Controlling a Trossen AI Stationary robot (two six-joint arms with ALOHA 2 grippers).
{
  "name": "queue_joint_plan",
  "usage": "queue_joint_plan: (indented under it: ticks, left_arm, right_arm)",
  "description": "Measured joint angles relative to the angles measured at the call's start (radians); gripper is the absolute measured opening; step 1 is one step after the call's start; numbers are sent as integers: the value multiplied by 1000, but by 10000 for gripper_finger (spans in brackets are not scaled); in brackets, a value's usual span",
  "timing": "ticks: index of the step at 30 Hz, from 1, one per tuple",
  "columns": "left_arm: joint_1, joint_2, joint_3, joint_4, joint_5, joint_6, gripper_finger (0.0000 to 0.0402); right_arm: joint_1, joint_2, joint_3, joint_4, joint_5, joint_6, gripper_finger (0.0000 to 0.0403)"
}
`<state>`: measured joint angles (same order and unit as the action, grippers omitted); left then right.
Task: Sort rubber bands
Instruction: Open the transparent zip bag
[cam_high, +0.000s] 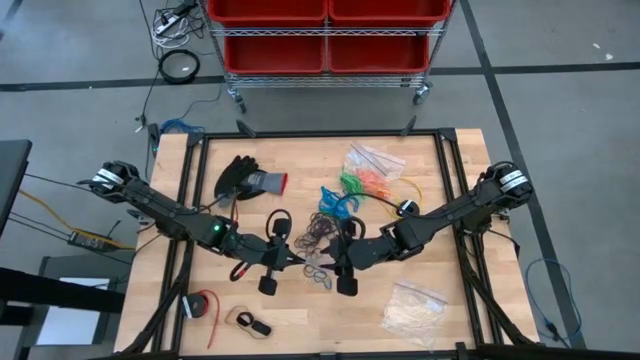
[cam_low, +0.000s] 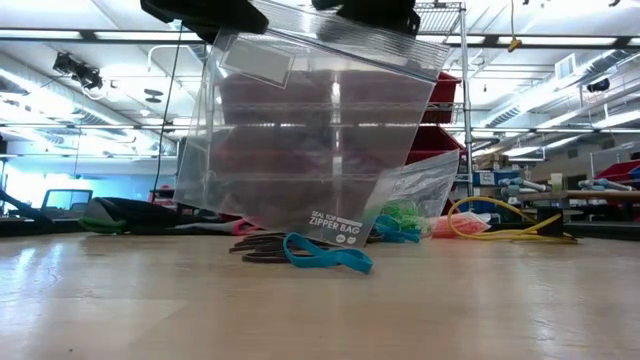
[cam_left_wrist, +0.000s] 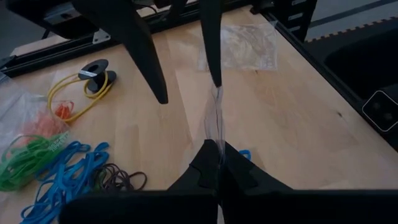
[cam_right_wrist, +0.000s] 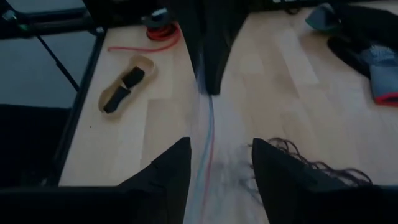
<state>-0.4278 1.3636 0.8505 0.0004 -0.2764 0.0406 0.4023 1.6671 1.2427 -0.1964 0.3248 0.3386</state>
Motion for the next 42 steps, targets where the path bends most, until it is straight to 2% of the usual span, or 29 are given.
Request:
queue_joint_plan:
  ticks: [14,21,33,38,42]
  left_arm:
    - [0,0,0,18,0,-6,1]
    - [0,0,0,44,43,-6,1]
    - [-2,0,0,92,47,7,1]
    - [-6,0,0,104,151,12,1]
    - [-11,0,-1,83,159,9,1]
  right_arm:
    - [1,-1,0,-1,-15,2,158]
    - [0,-1,0,-93,20,28,156]
    - [-2,0,0,-158,24,45,155]
    - [-3,0,0,-190,61,60,155]
    - [-4,0,0,-190,76,60,155]
